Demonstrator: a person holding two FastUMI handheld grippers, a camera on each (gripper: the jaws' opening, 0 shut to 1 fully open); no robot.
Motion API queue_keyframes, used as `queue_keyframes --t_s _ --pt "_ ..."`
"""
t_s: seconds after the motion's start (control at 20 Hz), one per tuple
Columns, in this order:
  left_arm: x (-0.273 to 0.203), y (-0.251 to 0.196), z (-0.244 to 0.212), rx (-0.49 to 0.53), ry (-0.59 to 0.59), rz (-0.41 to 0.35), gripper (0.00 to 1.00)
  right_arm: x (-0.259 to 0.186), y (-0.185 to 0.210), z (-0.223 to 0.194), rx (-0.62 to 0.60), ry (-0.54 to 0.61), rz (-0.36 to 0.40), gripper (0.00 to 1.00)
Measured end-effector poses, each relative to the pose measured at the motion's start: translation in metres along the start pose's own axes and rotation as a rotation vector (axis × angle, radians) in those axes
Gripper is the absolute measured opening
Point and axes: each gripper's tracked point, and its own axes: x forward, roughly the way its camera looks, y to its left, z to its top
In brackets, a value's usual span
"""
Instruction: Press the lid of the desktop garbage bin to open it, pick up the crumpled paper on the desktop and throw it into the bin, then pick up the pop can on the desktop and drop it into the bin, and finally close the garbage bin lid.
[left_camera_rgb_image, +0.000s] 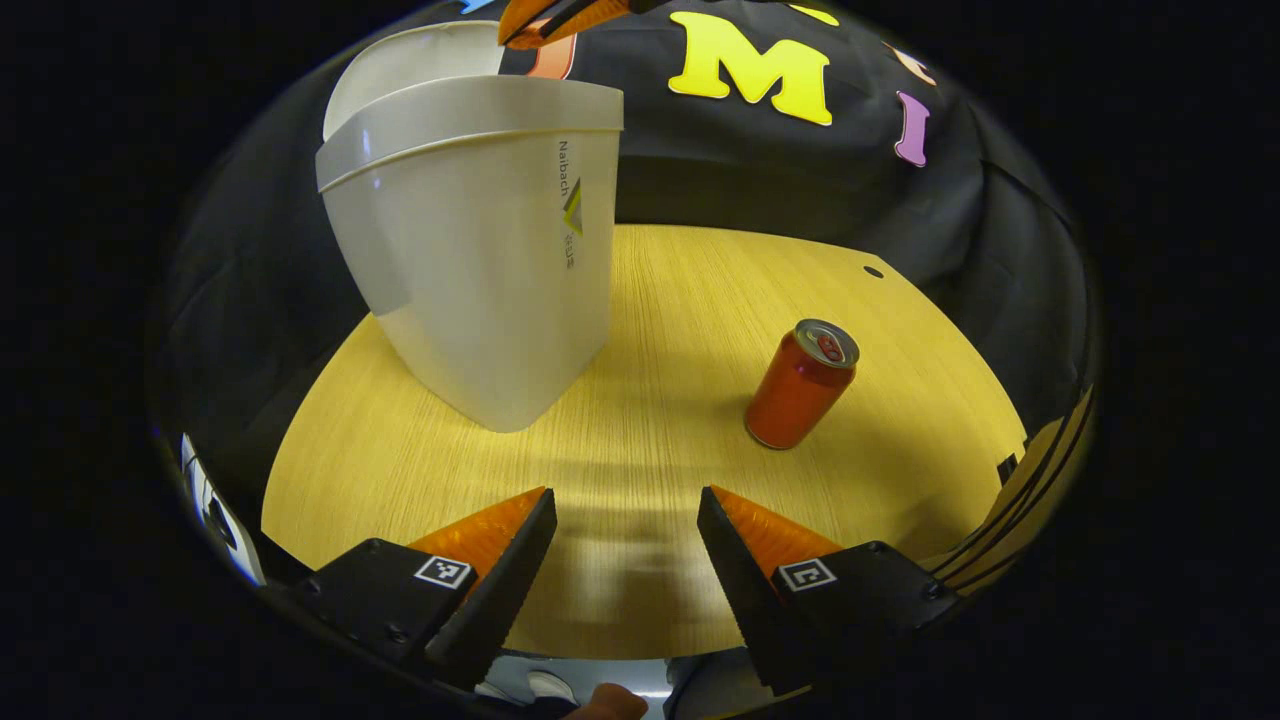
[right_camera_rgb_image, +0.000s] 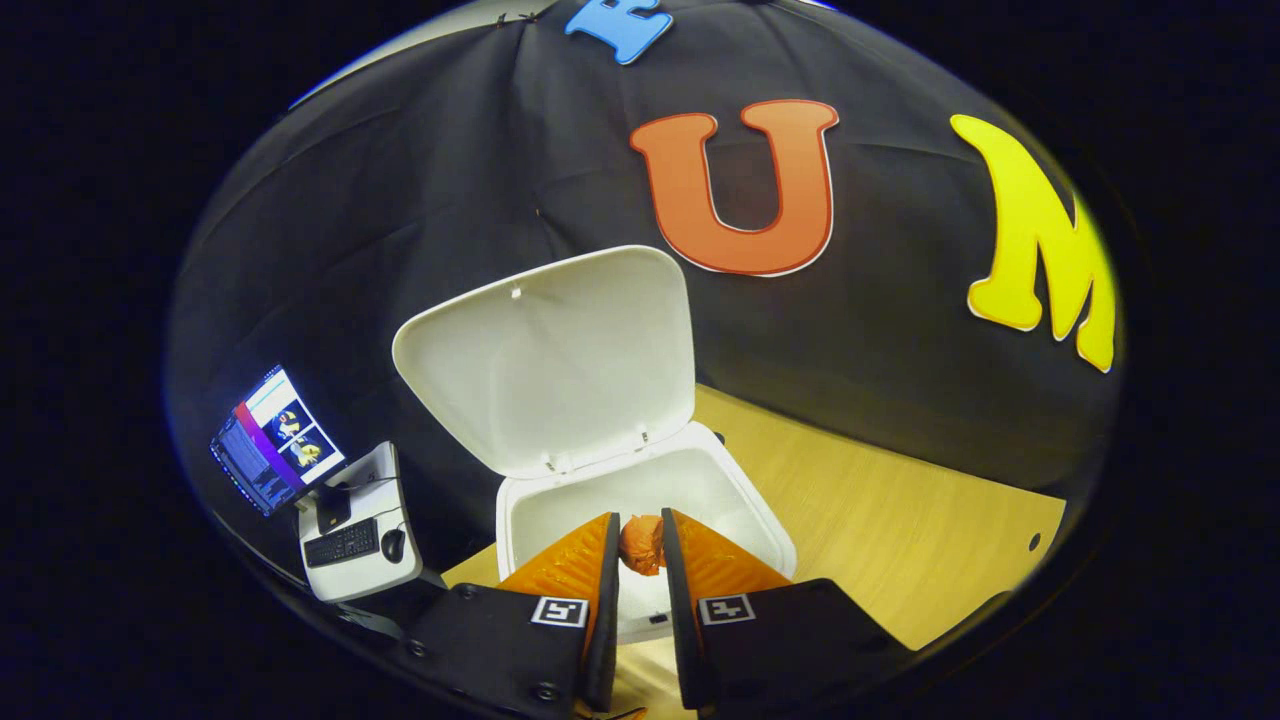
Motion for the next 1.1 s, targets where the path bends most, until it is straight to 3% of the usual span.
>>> queue_keyframes --t_s 0.2,0.35,0.4,0.6,0.65,0.8,0.9,1.0,1.1 --pt "-0.003 0.007 -0.003 0.03 -0.003 0.017 0.95 0.015 -0.007 0.0 0.023 0.002 -0.027 0.3" --pt "-0.003 0.005 -0.003 0.046 -0.002 0.016 0.95 0.016 -0.003 0.007 0.055 -0.023 0.003 0.29" --pt "-0.003 0.004 -0.003 0.053 -0.002 0.013 0.95 0.015 -0.001 0.008 0.069 -0.03 0.017 0.36" --pt "-0.001 -0.011 0.002 0.076 -0.012 -0.019 0.95 0.004 -0.001 0.026 0.137 -0.084 0.062 0.48" --pt "0.0 -0.015 0.004 0.083 -0.015 -0.029 0.95 0.0 -0.001 0.033 0.157 -0.111 0.08 0.41" --pt "0.001 -0.025 0.01 0.105 -0.026 -0.051 0.95 -0.021 -0.003 0.054 0.192 -0.194 0.112 0.72" --pt "0.006 -0.033 0.014 0.118 -0.034 -0.066 0.95 -0.042 -0.012 0.065 0.198 -0.239 0.131 0.83" --pt "0.008 -0.039 0.018 0.125 -0.041 -0.073 0.95 -0.058 -0.018 0.068 0.191 -0.266 0.139 0.89" --pt "0.014 -0.046 0.021 0.129 -0.047 -0.084 0.95 -0.068 -0.033 0.065 0.187 -0.276 0.111 0.89"
